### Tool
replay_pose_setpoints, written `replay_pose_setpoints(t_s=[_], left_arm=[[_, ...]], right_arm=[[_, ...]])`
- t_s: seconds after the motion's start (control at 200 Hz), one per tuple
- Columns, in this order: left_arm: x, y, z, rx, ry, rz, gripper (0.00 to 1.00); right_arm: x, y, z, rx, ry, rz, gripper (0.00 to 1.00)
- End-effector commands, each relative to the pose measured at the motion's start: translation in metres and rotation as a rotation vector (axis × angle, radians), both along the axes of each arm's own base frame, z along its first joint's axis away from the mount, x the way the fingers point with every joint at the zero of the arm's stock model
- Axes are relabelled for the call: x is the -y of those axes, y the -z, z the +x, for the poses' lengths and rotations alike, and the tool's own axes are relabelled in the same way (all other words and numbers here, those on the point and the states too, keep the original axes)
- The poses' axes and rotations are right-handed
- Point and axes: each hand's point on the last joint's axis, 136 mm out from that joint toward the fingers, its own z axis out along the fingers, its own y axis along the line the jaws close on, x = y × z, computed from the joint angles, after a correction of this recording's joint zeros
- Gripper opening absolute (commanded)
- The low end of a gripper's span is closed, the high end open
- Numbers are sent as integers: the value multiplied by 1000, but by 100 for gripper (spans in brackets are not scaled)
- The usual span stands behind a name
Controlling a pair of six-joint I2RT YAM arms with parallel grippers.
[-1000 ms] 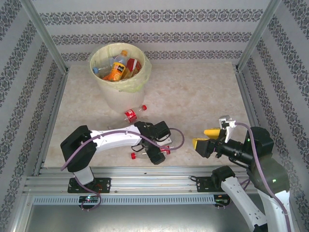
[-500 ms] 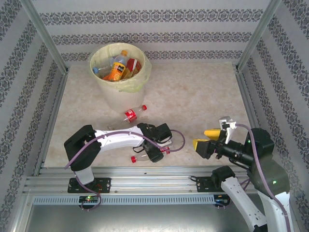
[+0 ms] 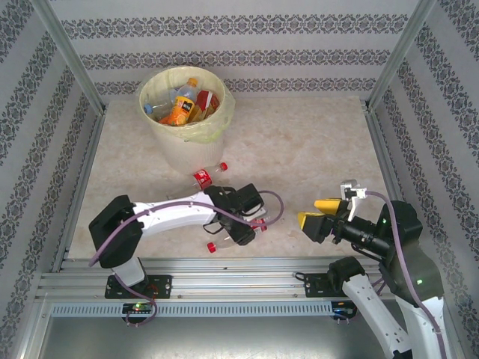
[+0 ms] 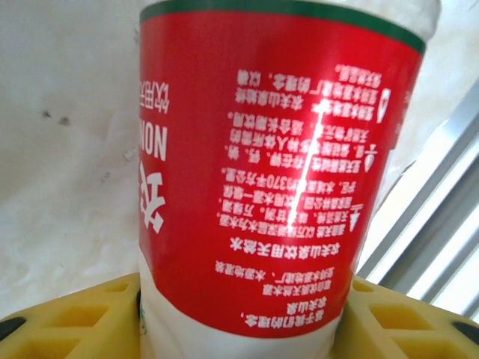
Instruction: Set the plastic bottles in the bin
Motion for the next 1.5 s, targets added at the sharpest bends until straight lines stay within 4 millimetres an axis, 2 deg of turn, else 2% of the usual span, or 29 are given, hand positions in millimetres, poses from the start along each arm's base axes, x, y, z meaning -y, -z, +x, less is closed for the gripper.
replay_pose_setpoints(t_s=[0.0,0.2,0.425,0.51,0.644,0.899,1.044,1.194,1.349,1.499], left_arm=[[22,-52,15,18,-46,-184,56],[32,-111,43,-10,-129,-382,56],[24,-204,86,78,-197,-563,56],[14,-238,103,135,-221,-606,56],[-10,-281,132,238,-273,-624,56],[-66,-341,194,437,-406,-580,55],[-101,-362,225,587,-471,-471,55],[-127,-368,255,717,-513,-373,55],[-146,-353,280,761,-541,-274,55],[-154,-335,299,759,-555,-223,55]], right_arm=[[-1,-20,3,69,13,66,98],[7,-42,11,148,86,120,98],[11,-66,17,207,122,159,98],[10,-71,18,218,119,168,98],[7,-76,21,223,104,184,98],[4,-78,24,218,89,189,98],[4,-76,23,216,92,182,98],[5,-74,22,211,97,175,98],[5,-72,22,203,95,174,98],[6,-69,22,197,101,171,98]])
